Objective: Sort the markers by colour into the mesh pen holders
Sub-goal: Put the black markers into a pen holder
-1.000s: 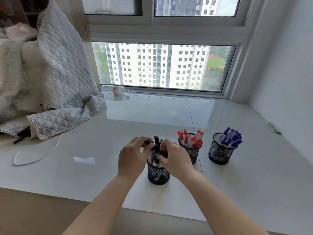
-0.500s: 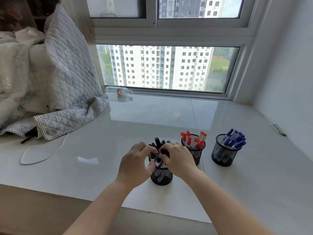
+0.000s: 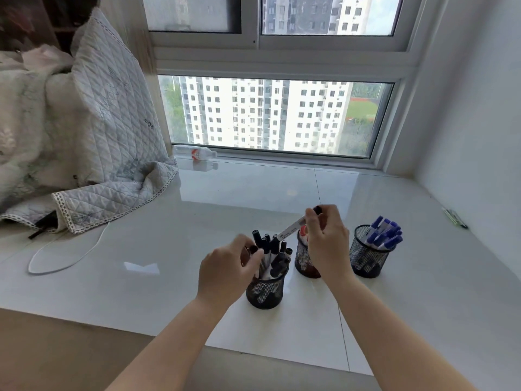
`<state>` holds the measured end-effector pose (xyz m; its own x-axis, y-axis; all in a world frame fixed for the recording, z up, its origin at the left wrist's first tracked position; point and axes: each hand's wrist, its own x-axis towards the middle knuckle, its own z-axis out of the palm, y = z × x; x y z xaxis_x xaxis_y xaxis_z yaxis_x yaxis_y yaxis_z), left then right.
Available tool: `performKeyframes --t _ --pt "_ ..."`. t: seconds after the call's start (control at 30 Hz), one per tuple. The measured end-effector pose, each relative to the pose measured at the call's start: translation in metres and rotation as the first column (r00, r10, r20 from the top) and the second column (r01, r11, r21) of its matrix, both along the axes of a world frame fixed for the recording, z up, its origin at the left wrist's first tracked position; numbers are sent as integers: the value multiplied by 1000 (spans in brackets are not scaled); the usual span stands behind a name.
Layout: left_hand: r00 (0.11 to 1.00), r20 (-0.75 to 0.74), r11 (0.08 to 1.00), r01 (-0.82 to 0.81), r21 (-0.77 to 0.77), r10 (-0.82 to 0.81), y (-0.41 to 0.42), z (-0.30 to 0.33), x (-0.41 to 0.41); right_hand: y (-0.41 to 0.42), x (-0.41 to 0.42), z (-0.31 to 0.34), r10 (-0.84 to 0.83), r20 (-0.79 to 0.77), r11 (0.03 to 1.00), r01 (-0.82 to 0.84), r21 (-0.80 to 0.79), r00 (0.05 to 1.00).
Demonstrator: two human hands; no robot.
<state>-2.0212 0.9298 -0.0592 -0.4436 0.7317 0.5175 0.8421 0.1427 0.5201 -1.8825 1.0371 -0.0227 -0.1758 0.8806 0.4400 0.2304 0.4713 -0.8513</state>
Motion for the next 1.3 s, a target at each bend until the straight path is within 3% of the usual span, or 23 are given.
performKeyframes --t 0.2,0.27,0.33,0.37,0.43,0.5,0.57,0.67,0.8,0.83,0.9,1.0,1.07,1.3 --pt "990 118 954 -113 276 83 -5 29 -12 5 9 11 -90 -382 946 -42 -322 920" --pt "970 226 915 -166 366 86 -7 36 -17 5 9 13 -99 -516 890 -156 -428 851" --pt "899 434 866 -261 426 57 -6 40 -21 3 8 15 -95 -647 811 -318 -492 756" --pt "823 568 847 -318 427 22 -5 41 -23 3 7 15 -89 -689 775 -384 -501 719" --pt "588 803 838 -387 384 -96 -4 39 -27 3 5 14 -37 -701 738 -453 -500 712" --pt "343 912 854 -381 355 -227 -4 35 -27 2 4 13 56 -645 746 -461 -481 762" --pt "167 932 866 -345 361 -322 -5 30 -26 0 2 11 130 -563 775 -438 -456 816" --pt "-14 915 891 -234 389 -404 -5 25 -24 -3 -2 9 218 -413 826 -393 -404 884" --pt "-131 892 902 -68 427 -432 -2 20 -22 -6 -12 0 300 -132 889 -327 -321 945" --pt "-124 894 903 -46 428 -430 -1 19 -22 -6 -15 -2 303 -50 905 -304 -298 952" --pt "-28 912 912 -24 409 -409 0 17 -22 -4 -19 -5 305 108 929 -271 -253 946" --pt "283 915 950 -31 309 -289 1 13 -26 -2 -24 -13 320 269 940 -269 -211 908" --pt "433 879 968 -54 244 -198 1 8 -28 -2 -26 -17 297 332 952 -251 -176 895" --pt "620 785 993 -96 72 3 -1 -10 -34 -6 -29 -23 114 364 982 -159 99 925"
